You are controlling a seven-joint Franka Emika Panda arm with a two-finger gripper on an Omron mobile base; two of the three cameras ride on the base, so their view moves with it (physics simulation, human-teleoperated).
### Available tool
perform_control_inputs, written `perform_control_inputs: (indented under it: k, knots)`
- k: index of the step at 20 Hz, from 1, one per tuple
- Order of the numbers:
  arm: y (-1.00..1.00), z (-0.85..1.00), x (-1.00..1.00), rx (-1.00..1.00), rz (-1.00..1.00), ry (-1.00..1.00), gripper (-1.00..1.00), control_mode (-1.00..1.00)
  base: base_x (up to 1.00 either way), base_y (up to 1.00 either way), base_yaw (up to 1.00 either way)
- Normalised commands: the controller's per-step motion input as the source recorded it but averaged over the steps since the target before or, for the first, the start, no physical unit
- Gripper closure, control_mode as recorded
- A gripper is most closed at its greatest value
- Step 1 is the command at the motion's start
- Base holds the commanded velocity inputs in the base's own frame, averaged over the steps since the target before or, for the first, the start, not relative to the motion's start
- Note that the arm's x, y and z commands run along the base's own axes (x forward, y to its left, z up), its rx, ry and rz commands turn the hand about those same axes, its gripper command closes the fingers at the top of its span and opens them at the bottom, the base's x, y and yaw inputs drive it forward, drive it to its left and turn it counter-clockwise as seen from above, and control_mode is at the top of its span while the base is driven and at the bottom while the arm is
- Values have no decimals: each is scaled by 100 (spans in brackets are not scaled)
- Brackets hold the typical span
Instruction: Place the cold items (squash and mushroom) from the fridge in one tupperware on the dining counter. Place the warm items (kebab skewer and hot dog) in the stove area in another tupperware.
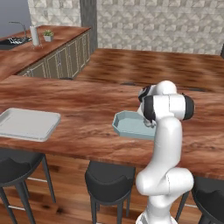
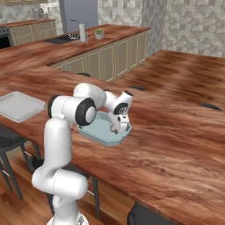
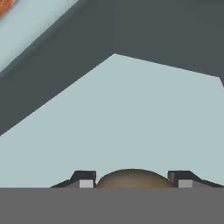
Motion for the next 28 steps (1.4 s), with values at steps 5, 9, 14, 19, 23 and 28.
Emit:
perform_control_inputs:
  k: [5,9,14,19,23,28]
  knots:
    - [1,-3,-5,2,0,-10,-100,-100,0,0,0]
    - [19,0,-1,0,0,-12,-100,-100,0,0,0]
    - [16,15,-13,-5,-12,-1,-100,-100,0,0,0]
    - [-6,85,-47,-18,-10,0,-100,-100,0,0,0]
    - [-52,100,-71,-2,-8,-5,-100,-100,0,0,0]
    - [-42,100,-100,0,-7,-27,-100,-100,0,0,0]
